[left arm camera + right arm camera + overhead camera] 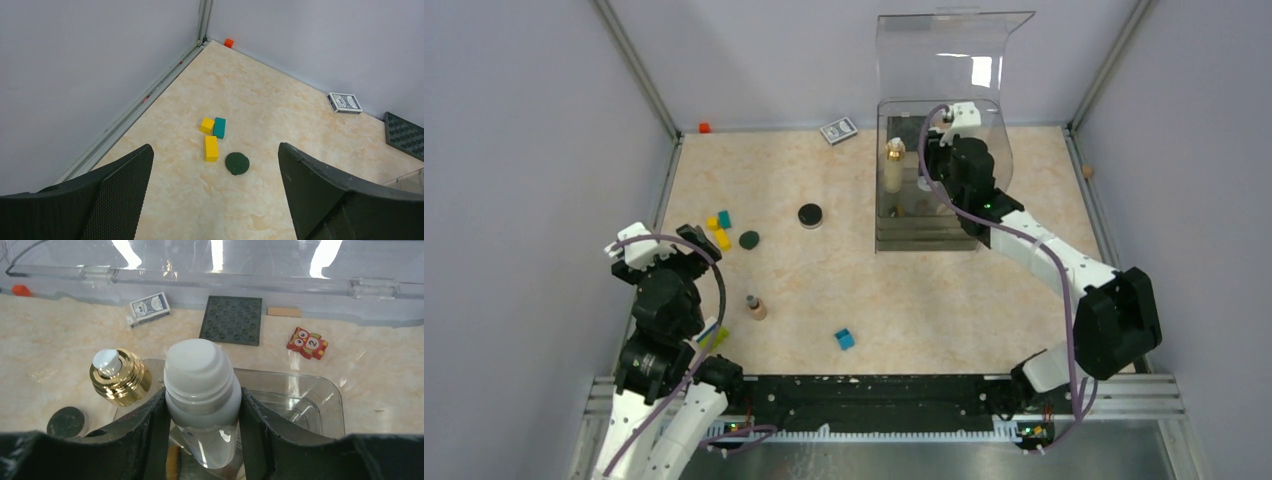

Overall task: Organize the makeup
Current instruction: Place the makeup in the storage box.

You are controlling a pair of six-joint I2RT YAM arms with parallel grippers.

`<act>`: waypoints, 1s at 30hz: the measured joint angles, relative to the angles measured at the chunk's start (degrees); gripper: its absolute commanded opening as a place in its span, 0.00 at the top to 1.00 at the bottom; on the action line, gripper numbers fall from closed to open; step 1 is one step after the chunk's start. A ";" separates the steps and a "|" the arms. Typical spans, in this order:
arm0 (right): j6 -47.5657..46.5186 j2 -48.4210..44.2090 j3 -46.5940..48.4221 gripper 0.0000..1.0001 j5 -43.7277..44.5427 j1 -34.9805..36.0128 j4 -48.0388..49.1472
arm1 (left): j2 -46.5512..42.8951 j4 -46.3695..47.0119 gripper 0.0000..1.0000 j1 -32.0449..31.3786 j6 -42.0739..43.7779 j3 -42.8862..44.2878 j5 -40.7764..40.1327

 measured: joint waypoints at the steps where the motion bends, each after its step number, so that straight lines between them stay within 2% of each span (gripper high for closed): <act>1: 0.39 0.55 -0.02 1.00 -0.20 -0.11 1.03 | 0.02 0.02 0.01 0.00 0.00 0.00 0.11; 8: 2.21 4.24 -0.39 1.00 -0.28 -1.42 8.81 | 0.02 0.07 0.01 0.00 0.00 0.00 0.20; 13: 2.71 7.32 -0.39 0.99 -1.18 -1.62 10.21 | 0.02 0.09 0.01 0.00 0.00 0.00 0.35; 23: 2.40 9.25 -0.76 0.62 -2.89 -1.62 11.50 | 0.02 0.13 0.01 0.00 0.00 0.00 0.35; 30: 2.01 9.27 -0.76 0.53 -3.91 -1.62 11.96 | -0.02 0.15 0.01 0.00 0.02 0.00 0.35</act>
